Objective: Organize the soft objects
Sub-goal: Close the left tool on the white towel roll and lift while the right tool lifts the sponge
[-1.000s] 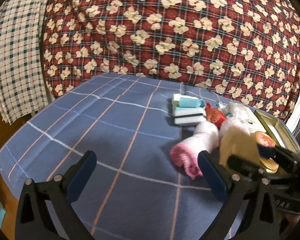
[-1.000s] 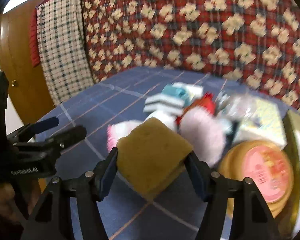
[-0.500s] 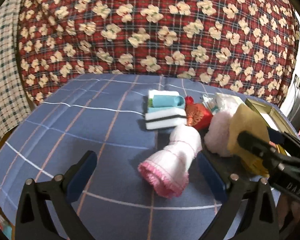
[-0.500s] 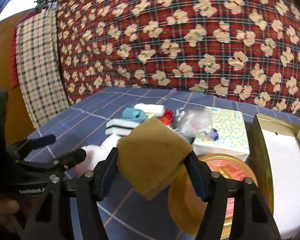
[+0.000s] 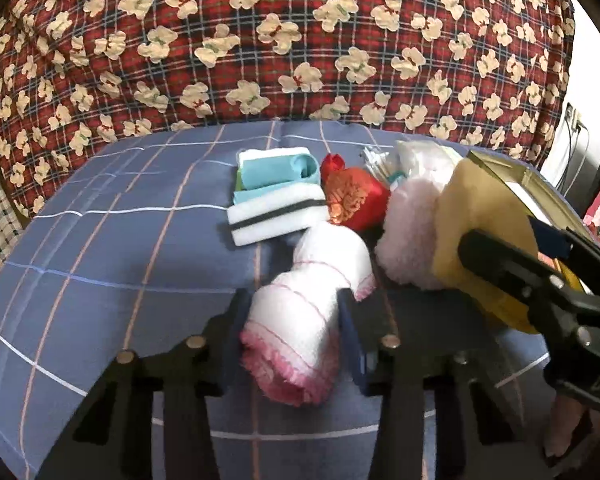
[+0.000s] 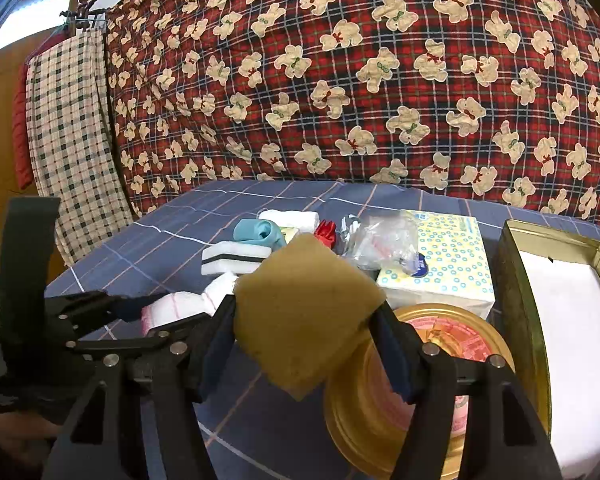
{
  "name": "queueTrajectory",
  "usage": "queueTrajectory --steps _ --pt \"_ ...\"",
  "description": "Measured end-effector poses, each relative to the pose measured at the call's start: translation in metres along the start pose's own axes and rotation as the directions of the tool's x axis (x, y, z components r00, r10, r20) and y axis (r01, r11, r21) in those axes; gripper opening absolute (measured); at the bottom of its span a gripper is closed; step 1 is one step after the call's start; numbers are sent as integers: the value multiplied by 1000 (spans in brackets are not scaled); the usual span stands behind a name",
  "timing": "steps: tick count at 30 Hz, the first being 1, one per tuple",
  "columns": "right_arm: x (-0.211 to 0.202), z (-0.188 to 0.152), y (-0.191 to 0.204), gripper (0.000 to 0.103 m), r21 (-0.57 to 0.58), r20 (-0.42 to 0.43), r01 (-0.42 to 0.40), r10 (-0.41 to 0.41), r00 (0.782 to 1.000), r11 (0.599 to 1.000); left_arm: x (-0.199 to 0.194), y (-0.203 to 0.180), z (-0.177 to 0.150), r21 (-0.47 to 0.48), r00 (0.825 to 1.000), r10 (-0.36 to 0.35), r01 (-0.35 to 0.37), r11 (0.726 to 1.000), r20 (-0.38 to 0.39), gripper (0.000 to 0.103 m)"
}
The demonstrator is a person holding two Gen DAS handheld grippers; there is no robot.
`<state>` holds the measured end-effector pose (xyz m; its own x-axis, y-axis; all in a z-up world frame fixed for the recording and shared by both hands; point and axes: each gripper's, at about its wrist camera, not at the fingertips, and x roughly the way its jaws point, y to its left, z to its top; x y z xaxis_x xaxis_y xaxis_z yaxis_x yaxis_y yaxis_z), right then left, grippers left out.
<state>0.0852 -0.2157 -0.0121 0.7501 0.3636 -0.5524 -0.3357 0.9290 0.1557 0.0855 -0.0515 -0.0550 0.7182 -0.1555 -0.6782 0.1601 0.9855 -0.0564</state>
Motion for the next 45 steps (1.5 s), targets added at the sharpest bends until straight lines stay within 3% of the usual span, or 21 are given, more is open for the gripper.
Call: queueTrajectory --steps 3,11,20,26,31,36,45 --pt "1 0 0 68 -2 3 1 -1 1000 1000 -2 -1 0 2 1000 -16 16 1000 10 29" --pt "-2 0 0 68 -4 33 -22 22 999 1000 -10 3 -5 -38 997 -30 32 999 67 21" --pt "-10 -1 10 68 -64 85 -20 26 996 998 -30 11 -10 -73 981 -35 49 996 188 21" --pt "-7 0 14 68 -73 81 -16 22 996 997 -29 13 -2 -84 981 -55 72 994 186 21" --pt "-6 4 10 68 -53 106 -11 16 994 999 -43 7 4 -57 964 2 13 998 268 21" --pt "-7 7 11 68 -64 150 4 6 989 998 -36 8 9 -71 962 15 4 997 272 21" --pt "7 16 7 68 -48 151 31 -24 988 998 -29 6 14 -90 956 31 -5 996 292 21"
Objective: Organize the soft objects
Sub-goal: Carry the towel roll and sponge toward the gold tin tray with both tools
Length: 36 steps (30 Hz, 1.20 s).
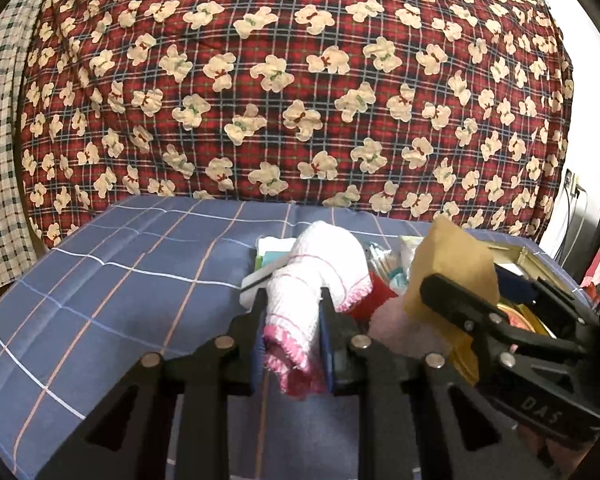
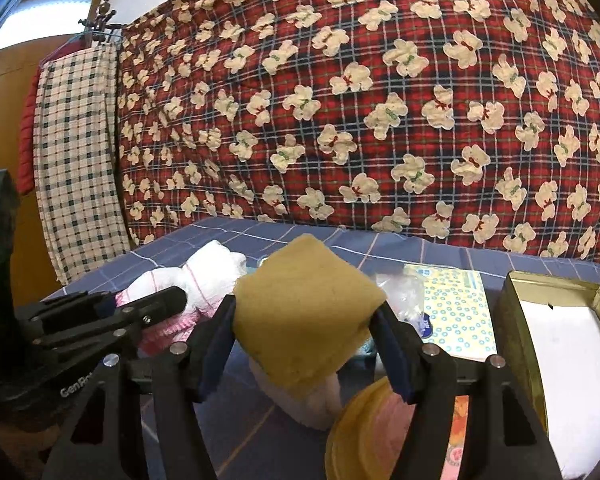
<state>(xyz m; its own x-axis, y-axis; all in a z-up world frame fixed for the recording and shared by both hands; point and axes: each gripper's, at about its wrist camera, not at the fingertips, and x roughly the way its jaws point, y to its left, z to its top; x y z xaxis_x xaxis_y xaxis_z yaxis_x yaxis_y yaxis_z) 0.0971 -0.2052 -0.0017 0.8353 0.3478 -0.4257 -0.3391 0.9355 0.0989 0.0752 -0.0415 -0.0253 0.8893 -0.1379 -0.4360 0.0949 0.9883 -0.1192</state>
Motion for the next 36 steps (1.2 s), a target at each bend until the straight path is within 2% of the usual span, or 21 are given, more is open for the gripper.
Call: queueTrajectory --steps 10,20,36 --pt "3 2 -6 68 19 13 47 -47 999 999 1 -6 0 5 1000 17 -17 1000 10 21" --pt "-4 2 -6 68 6 57 98 -98 994 995 -3 -23 7 0 996 25 -25 1000 88 21" --pt "-7 3 -17 68 47 67 153 -156 985 987 6 -34 10 27 996 33 -35 999 77 21"
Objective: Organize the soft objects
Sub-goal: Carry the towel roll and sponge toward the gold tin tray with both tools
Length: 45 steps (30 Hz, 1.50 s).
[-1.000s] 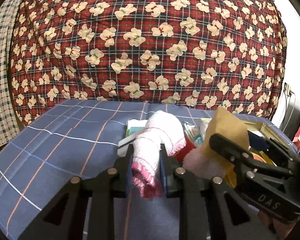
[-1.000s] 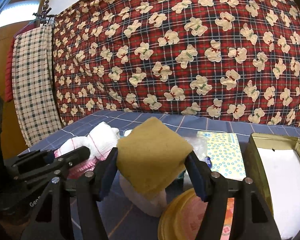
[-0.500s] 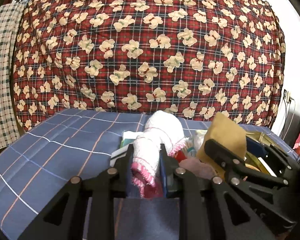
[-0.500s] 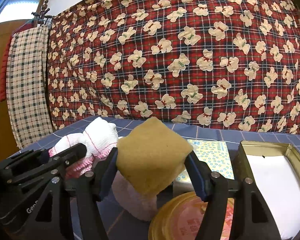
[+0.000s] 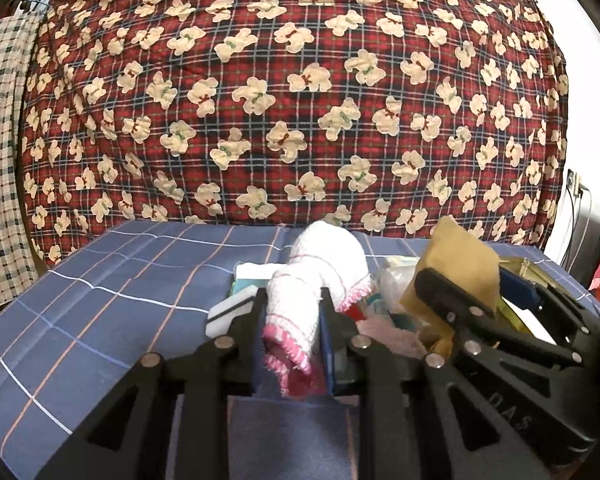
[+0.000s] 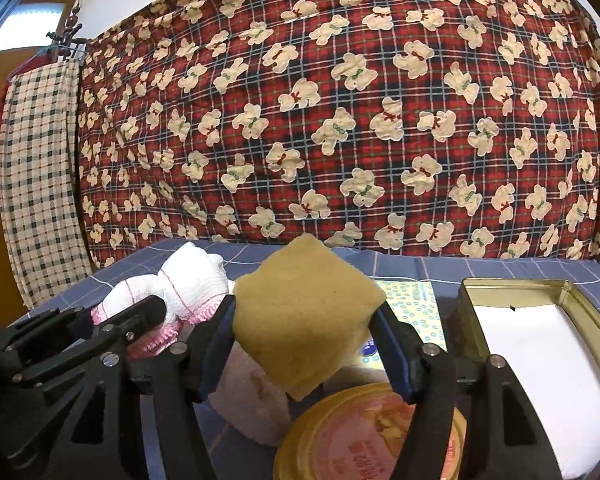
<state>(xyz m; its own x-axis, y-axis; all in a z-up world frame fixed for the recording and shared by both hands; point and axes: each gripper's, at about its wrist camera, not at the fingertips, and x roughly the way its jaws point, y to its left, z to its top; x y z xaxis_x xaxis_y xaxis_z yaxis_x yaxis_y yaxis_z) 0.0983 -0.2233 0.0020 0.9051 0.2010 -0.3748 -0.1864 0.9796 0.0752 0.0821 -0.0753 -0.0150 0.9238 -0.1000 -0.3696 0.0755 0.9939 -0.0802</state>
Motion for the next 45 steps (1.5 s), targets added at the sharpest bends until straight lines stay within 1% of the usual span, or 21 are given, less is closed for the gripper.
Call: queueTrajectory --steps 3,6,15,25,33,37,39,45 --pt "-1 0 -2 68 6 5 8 -8 1000 1000 2 -2 0 -3 1000 12 -12 1000 -2 21" --pt "-3 0 -5 68 16 11 22 -22 1000 1000 6 -3 -2 -7 999 42 -42 999 -15 21" --pt "-5 0 -9 69 28 14 33 -33 999 999 6 -10 -4 18 999 41 -40 999 -13 21" --pt "-2 0 -13 69 44 -8 27 -27 1000 999 16 -12 -3 7 998 17 -17 1000 -57 21" --pt "4 -1 -12 68 47 -46 -10 13 999 999 22 -5 -3 -34 996 2 -5 999 -87 21" --pt "4 -3 -12 68 38 -64 -9 12 998 999 29 0 -4 -71 992 1 -10 997 -130 21" --pt "4 -3 -13 68 31 -79 -14 17 997 999 32 -1 -3 -82 988 -19 6 997 -151 21" --pt "0 6 -25 68 54 -99 -18 23 995 998 31 -10 10 -63 986 -30 20 998 -161 21"
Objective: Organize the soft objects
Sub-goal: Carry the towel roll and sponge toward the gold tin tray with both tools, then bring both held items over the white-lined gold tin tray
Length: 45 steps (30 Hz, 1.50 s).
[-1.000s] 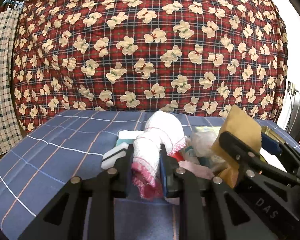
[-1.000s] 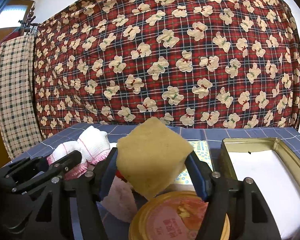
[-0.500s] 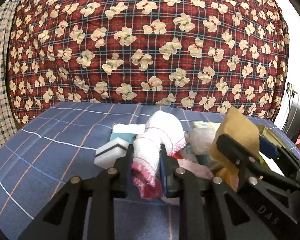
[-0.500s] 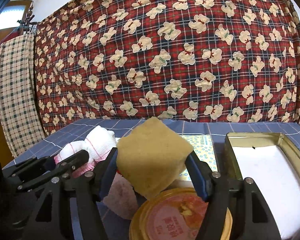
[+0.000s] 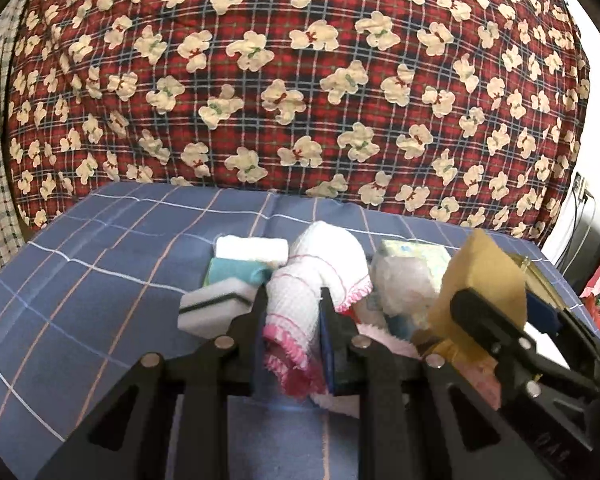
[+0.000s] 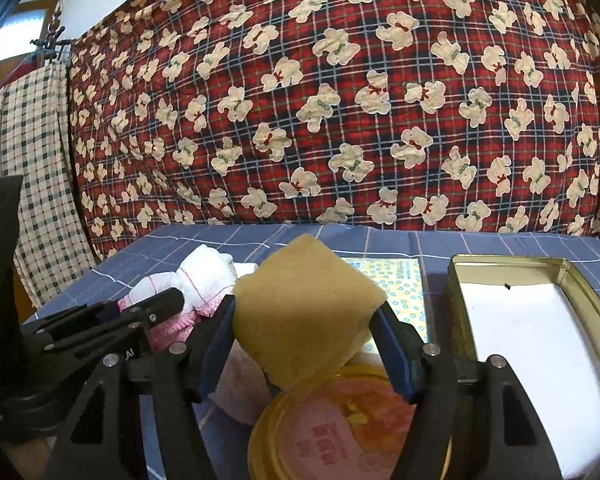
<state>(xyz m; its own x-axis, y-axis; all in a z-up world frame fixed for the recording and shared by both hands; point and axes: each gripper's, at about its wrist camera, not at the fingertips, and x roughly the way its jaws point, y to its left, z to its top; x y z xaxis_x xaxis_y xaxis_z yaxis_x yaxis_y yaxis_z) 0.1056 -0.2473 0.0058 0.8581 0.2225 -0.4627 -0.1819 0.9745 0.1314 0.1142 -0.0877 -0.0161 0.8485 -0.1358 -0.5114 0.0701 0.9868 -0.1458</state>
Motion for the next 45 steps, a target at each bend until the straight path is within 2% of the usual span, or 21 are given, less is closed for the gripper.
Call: queueTrajectory --steps 6,12,17,22,32,37,45 --pt "-8 14 -9 68 12 -3 -22 22 1000 1000 0 -4 9 -3 1000 -2 2 1000 -17 21" --pt "-23 27 -11 68 6 23 -40 40 999 999 -11 -13 19 8 999 -39 39 999 5 21" --pt "-41 37 -25 68 14 56 -16 15 998 1000 -20 -30 24 38 996 -85 84 996 23 21" --pt "-58 44 -57 68 39 79 55 -58 995 998 -19 -60 27 72 988 -152 151 986 9 21" --pt "-71 33 -135 69 121 18 187 -190 982 975 0 -134 23 151 962 -265 273 950 -72 21" --pt "-75 26 -162 69 144 -17 228 -228 973 963 7 -166 19 177 944 -310 325 929 -109 21" --pt "-65 19 -194 69 156 -99 270 -257 961 950 30 -203 13 233 931 -314 353 906 -188 21"
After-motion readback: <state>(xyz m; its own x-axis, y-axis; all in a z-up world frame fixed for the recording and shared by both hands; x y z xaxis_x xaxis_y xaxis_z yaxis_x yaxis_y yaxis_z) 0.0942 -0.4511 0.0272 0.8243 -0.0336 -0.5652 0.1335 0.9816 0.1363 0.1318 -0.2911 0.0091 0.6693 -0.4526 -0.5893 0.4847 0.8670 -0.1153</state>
